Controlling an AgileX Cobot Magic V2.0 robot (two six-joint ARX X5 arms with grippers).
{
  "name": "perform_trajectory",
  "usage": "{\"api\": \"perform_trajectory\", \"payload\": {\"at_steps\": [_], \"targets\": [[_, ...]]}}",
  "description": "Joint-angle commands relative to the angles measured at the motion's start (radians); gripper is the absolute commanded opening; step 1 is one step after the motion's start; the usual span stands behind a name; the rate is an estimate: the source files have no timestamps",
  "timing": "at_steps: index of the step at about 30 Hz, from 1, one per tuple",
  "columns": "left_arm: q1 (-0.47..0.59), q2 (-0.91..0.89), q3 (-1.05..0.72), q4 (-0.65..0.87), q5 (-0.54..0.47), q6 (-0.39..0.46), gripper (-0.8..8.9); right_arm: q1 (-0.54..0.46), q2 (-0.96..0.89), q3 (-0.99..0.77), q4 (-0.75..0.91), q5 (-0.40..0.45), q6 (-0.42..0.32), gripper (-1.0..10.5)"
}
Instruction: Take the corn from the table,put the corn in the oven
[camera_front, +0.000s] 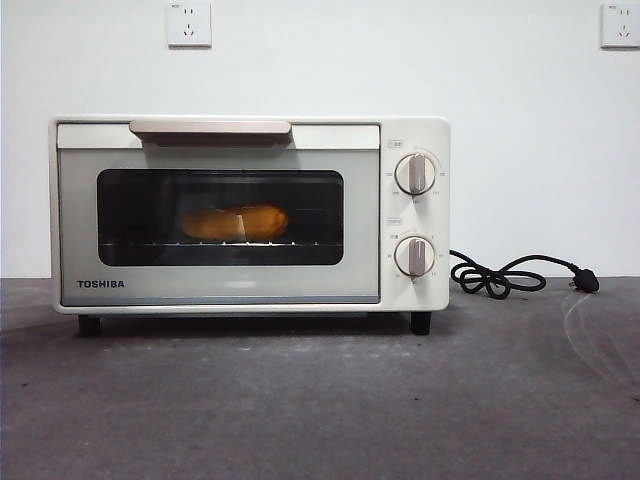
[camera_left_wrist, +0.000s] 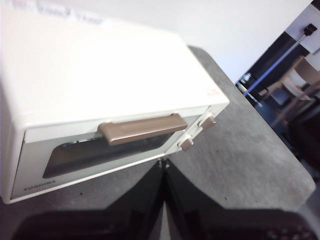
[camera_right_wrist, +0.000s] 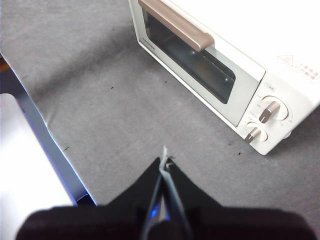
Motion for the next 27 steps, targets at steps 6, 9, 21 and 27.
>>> {"api": "perform_trajectory", "payload": {"at_steps": [6, 9, 21, 27], "targets": [[-0.067, -0.130, 0.001, -0.084, -0.150, -0.038, -0.07, -0.001, 0.010, -0.003, 0.007, 0.001, -0.003, 0.0], [-0.067, -0.136, 0.001, -0.099, -0.147, -0.038, -0.04, -0.001, 0.010, -0.003, 0.007, 0.001, -0.003, 0.0], [-0.076, -0.025, 0.001, -0.115, -0.151, -0.037, -0.04, -0.001, 0.010, -0.003, 0.007, 0.008, -0.003, 0.0], [-0.121, -0.060, 0.001, -0.114, -0.269, -0.034, -0.03, -0.001, 0.010, -0.003, 0.007, 0.008, -0.003, 0.0]]}}
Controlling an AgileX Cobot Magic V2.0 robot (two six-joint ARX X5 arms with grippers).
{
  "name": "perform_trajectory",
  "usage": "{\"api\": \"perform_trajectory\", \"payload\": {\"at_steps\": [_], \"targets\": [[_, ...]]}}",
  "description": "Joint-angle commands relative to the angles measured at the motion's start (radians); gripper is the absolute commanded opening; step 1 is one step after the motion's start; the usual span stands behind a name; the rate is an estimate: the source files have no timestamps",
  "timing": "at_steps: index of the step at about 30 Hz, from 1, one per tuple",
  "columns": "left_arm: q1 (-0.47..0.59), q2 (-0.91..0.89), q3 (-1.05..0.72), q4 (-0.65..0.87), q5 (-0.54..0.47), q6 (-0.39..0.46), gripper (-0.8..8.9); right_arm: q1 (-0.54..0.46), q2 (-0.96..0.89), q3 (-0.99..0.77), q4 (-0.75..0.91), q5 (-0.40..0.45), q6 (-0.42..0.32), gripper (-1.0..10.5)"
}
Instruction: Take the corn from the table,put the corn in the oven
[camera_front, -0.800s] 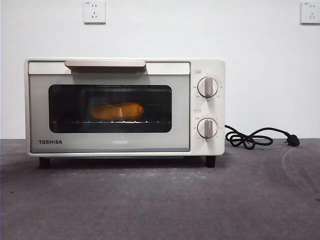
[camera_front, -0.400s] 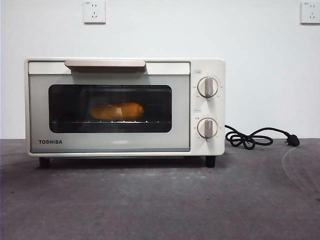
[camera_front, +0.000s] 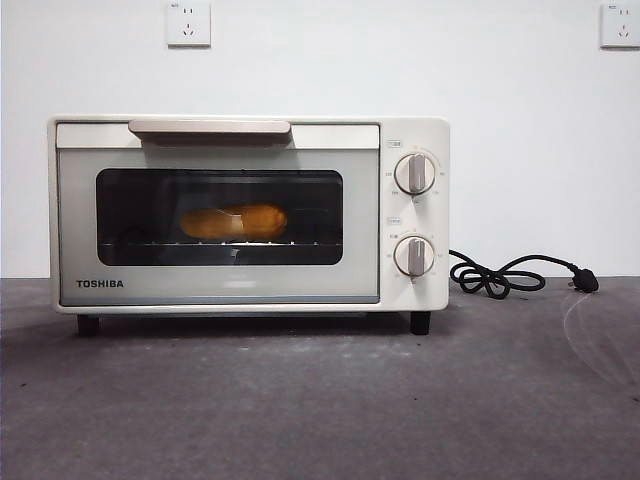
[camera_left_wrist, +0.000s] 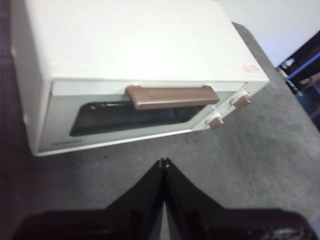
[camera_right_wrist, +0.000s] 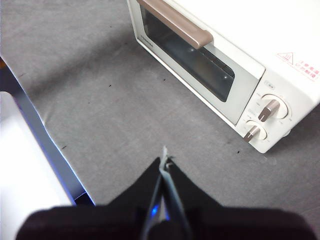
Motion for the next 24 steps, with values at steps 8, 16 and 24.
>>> {"api": "perform_trajectory", "payload": {"at_steps": [8, 16, 24], "targets": [[-0.045, -0.244, 0.000, 0.001, -0.141, 0.054, -0.03, -0.001, 0.002, -0.003, 0.007, 0.001, -0.003, 0.0], [-0.048, -0.362, -0.195, 0.389, -0.336, 0.084, -0.03, -0.001, 0.002, -0.003, 0.007, 0.001, -0.003, 0.0], [-0.065, -0.493, -0.654, 0.972, -0.337, 0.117, -0.03, -0.001, 0.002, -0.003, 0.007, 0.001, -0.003, 0.0]]}}
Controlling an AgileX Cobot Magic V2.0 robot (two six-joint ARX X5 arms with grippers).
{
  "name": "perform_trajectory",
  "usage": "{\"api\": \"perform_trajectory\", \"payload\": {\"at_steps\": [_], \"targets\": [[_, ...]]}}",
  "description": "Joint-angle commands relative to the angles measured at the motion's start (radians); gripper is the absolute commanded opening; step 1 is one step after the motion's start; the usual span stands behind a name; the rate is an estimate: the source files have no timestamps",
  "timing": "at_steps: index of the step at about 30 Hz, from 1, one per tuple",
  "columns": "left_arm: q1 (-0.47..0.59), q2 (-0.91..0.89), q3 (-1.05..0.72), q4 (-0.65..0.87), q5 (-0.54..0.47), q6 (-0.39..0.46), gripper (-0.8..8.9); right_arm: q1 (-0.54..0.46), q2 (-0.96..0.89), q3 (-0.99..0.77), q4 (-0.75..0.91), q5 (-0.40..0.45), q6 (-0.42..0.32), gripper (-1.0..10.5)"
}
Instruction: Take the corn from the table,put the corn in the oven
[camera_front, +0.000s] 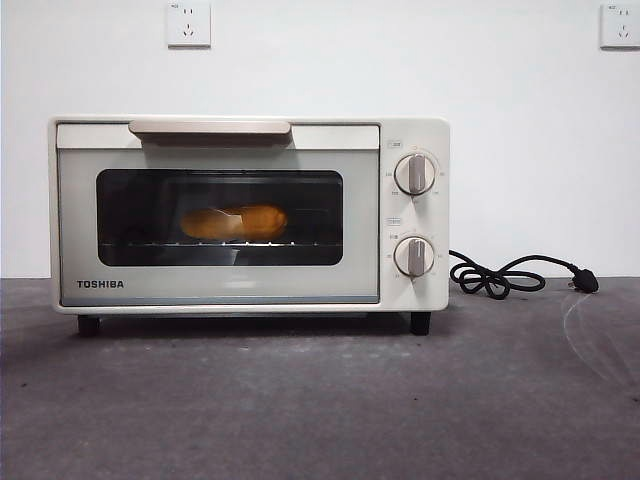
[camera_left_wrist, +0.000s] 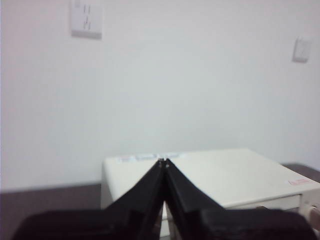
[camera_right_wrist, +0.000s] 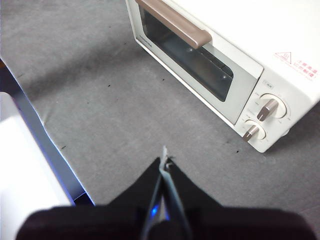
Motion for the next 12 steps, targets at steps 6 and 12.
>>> {"api": "perform_trajectory", "payload": {"at_steps": [6, 12], "targets": [[-0.002, -0.159, -0.320, 0.095, -0.071, 0.080, -0.03, 0.000, 0.002, -0.003, 0.007, 0.000, -0.003, 0.0], [0.000, -0.316, -0.420, -0.016, -0.195, 0.078, -0.03, 0.000, 0.002, -0.003, 0.007, 0.000, -0.003, 0.0]]}}
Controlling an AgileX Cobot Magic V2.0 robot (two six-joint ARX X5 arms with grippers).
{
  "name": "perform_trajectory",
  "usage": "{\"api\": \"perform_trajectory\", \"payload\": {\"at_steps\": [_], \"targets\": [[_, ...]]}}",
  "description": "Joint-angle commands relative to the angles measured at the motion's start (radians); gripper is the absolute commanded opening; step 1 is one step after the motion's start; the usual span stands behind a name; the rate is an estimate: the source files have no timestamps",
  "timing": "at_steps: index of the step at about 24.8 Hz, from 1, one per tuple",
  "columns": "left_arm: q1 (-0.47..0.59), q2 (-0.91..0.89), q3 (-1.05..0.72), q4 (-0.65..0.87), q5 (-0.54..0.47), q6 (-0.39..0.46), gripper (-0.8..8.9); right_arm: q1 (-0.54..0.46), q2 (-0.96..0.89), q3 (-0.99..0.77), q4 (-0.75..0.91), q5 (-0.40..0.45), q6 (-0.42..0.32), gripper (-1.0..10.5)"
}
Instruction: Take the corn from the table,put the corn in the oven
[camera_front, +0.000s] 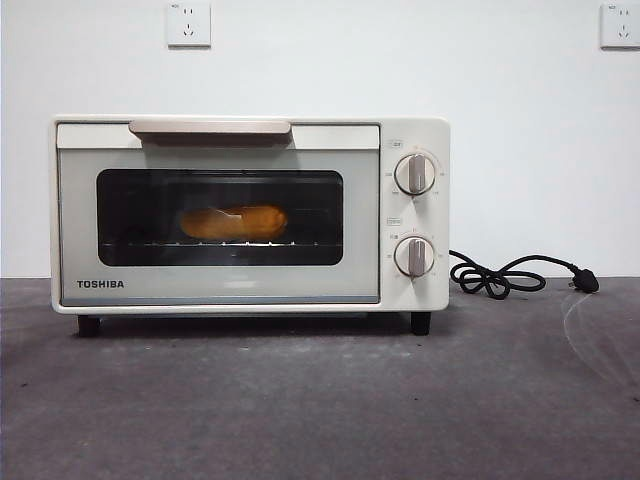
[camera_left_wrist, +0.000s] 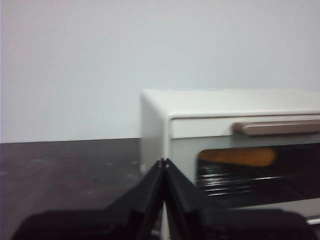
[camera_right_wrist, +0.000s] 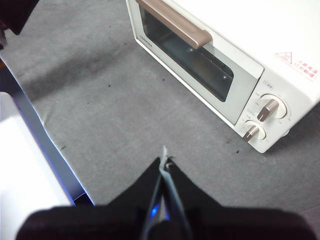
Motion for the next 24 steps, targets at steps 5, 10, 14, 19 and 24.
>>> {"api": "perform_trajectory", "payload": {"at_steps": [5, 10, 14, 19, 24], "targets": [[0.014, -0.055, -0.009, -0.216, -0.118, 0.019, -0.03, 0.000, 0.002, -0.003, 0.006, 0.008, -0.003, 0.0], [0.017, -0.055, -0.008, -0.356, -0.116, 0.026, -0.03, 0.000, 0.002, -0.003, 0.006, 0.008, -0.003, 0.0], [0.017, -0.055, -0.008, -0.359, -0.105, 0.035, -0.03, 0.000, 0.002, -0.003, 0.006, 0.017, -0.003, 0.0], [0.017, -0.055, -0.008, -0.352, -0.099, 0.035, -0.03, 0.000, 0.002, -0.003, 0.006, 0.027, -0.003, 0.0], [0.017, -0.047, -0.008, -0.353, -0.099, 0.035, -0.03, 0.000, 0.002, -0.003, 0.006, 0.027, -0.003, 0.0]]}}
